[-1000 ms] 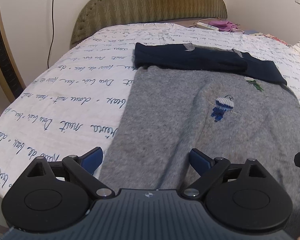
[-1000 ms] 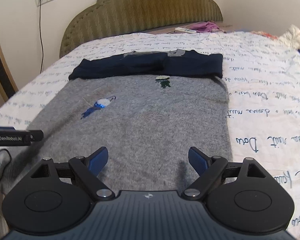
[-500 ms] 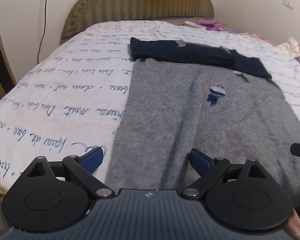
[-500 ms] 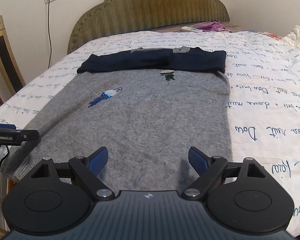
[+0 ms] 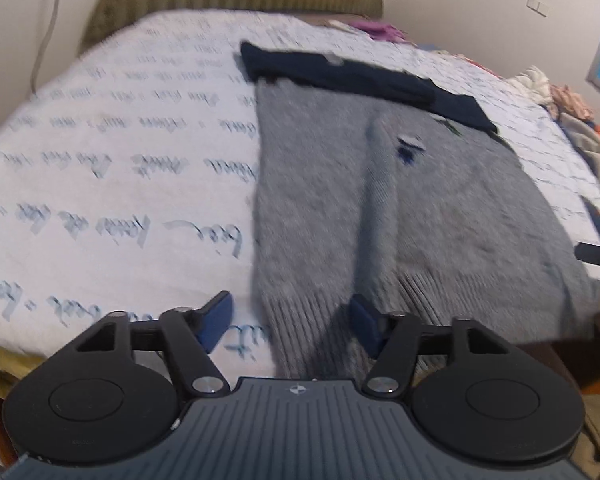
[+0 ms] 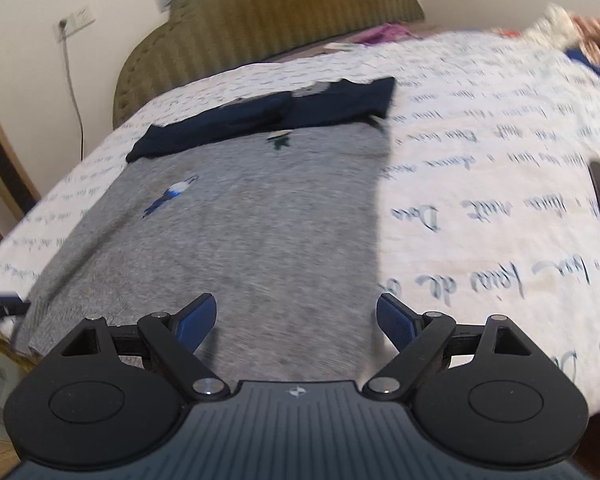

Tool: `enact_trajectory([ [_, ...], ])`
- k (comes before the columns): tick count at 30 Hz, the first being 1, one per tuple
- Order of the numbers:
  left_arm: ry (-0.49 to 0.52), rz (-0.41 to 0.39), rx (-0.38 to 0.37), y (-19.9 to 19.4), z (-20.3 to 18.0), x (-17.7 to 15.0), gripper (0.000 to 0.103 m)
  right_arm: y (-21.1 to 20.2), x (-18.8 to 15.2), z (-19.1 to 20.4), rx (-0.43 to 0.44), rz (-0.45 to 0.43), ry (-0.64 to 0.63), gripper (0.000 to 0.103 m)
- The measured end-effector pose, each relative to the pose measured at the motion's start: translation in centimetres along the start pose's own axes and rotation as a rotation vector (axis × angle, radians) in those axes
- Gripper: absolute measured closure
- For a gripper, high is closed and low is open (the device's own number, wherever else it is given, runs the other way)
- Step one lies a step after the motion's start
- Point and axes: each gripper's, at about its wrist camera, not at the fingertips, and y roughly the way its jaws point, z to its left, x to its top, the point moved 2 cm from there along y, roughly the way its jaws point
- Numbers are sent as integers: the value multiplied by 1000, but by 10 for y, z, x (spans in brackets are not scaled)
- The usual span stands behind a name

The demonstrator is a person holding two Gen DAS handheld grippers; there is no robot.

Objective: Fold small clothes
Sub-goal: 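Grasp the ribbed hem with the left tool while the right tool grasps it too, then lift the hem with both tools toward the folded sleeves at the collar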

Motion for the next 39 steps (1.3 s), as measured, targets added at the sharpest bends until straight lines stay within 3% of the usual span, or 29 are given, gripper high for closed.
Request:
enact_trajectory([
  [7, 17, 4, -29, 4, 1, -3, 36, -10, -12, -32, 6, 24, 81, 15],
  [13, 54, 5, -23, 7, -9, -4, 33, -6, -22, -19, 130, 70, 81, 22],
  [15, 70, -2, -26, 8, -16, -6, 41, -2, -24, -5, 178, 88, 58, 24],
  [17, 76, -4, -34, 8, -22, -6, 53, 2, -25, 11, 211, 106, 20, 33],
  [19, 68, -6, -42, 9, -24, -6, 75, 8, -25, 27, 220, 120, -33, 56],
  [20, 61, -4, -47, 9, -25, -5, 85, 11, -26, 35, 210, 121, -64, 62],
  [21, 51, -3, -49, 9, -25, -5, 93, 14, -26, 41, 184, 117, -98, 76],
  [22, 42, -2, -52, 8, -25, -4, 93, 16, -25, 44, 158, 108, -126, 87],
  [30, 41, -78, -84, -14, -40, 14, 96, -1, -14, 35, 130, 10, -105, 93],
  [36, 47, -158, -110, -19, -62, 49, 96, -15, 20, 29, 46, -114, -139, 93],
  [39, 57, -174, -107, -17, -72, 63, 96, -15, 37, 25, 46, -141, -135, 93],
])
